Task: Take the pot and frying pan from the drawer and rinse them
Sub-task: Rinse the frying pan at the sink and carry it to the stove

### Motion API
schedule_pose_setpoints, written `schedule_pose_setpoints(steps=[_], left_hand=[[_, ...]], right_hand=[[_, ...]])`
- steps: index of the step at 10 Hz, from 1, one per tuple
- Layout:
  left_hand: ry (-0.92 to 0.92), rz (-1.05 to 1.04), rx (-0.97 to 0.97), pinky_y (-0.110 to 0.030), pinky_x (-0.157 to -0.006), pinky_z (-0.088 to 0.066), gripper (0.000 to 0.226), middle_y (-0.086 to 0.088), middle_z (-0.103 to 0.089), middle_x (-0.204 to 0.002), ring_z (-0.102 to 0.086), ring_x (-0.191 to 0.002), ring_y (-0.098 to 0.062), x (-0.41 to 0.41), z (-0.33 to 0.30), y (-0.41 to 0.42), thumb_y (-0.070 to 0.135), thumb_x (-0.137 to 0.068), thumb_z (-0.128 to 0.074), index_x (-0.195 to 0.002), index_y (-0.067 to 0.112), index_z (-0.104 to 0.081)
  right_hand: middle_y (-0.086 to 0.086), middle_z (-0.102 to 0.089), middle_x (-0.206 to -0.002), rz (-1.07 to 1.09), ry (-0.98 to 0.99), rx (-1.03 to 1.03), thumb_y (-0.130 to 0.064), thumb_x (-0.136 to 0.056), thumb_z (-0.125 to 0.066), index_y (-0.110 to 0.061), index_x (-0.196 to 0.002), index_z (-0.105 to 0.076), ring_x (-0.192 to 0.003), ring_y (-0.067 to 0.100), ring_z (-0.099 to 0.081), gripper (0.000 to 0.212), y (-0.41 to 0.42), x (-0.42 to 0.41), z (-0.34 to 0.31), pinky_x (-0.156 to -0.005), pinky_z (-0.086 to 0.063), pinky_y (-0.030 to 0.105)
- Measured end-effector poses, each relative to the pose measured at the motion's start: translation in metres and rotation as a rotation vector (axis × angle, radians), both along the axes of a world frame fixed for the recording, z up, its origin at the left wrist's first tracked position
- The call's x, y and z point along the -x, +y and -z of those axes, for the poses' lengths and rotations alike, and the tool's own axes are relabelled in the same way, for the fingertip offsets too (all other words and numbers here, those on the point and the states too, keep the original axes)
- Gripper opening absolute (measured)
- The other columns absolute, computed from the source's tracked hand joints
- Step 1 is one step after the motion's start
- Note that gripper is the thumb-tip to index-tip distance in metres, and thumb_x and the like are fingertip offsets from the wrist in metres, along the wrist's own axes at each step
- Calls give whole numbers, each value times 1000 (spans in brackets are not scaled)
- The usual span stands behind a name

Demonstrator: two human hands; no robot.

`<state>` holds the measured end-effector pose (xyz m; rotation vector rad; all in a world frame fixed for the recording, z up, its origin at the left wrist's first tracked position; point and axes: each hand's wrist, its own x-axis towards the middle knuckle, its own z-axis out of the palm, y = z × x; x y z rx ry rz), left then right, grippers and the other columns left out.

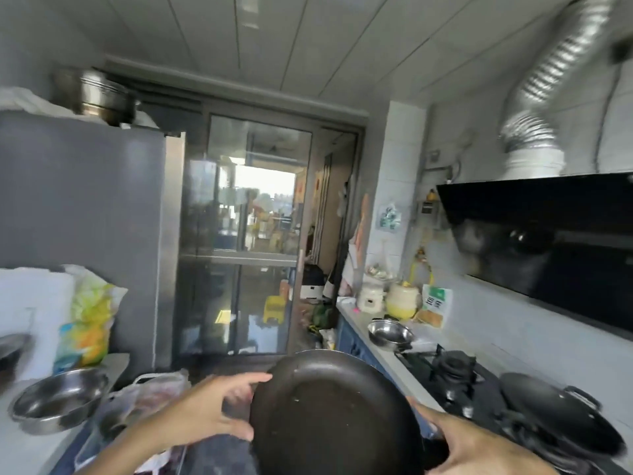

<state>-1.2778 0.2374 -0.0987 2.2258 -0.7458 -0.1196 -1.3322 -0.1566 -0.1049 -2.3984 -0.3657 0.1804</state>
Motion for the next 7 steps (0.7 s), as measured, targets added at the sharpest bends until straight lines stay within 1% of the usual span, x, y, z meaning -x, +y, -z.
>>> schedule_pose_setpoints(steps=[1,2,3,4,5,6,7], left_hand=[[-19,168,-10,-14,-94,-43,78,32,-64,-108,-54,-104,14,-62,0,-92,76,-38,-73,-107,80,-38],[6,330,6,-9,-87,-41,76,14,-63,-116,-54,-103,10,-113,10,-192,67,-51,-78,-115,74,-37],[27,484,-37,-6,-86,-40,71,20,-60,-123,-53,-106,13,-153,17,-292,58,-62,-77,-118,73,-36],[46,669,-47,-6,-87,-40,70,29,-61,-118,-55,-109,9,-182,19,-387,50,-65,-78,-116,75,-37],[58,825,-82,-11,-91,-41,77,37,-57,-119,-54,-111,11,-199,22,-473,34,-73,-79,-127,63,-33],[56,975,-155,-19,-100,-41,80,39,-46,-130,-48,-117,11,-205,29,-558,53,-68,-76,-124,75,-24],[65,1115,-218,-14,-104,-36,81,49,-31,-132,-38,-120,21,-195,51,-627,58,-66,-72,-121,79,-17]], right_hand=[[6,-38,-150,204,113,-84,-49,-69,-77,-59,-135,-11,-136,29,-37,94,-74,23,-11,-98,-41,16],[-20,-38,-140,389,54,0,-71,-44,-68,-61,-124,-10,-135,8,-36,99,-124,47,-19,-94,-31,5],[-45,-51,-92,551,75,21,-50,-66,-77,-64,-115,-15,-89,-20,-55,80,-194,56,-7,-73,-43,2],[-26,-69,-86,695,63,20,-39,-64,-84,-67,-133,-17,-74,19,-70,101,-264,65,8,-59,-56,34],[-8,-65,-122,752,61,34,-37,-61,-88,-60,-138,-15,-108,45,-59,109,-299,77,9,-82,-48,66],[-30,-65,-65,971,167,-13,-17,-71,-82,-50,-136,0,-48,1,-58,109,-330,99,17,-48,-45,16],[-5,-64,-65,1162,222,-21,-28,-63,-86,-52,-141,0,-37,5,-43,119,-365,128,51,-40,-38,20]])
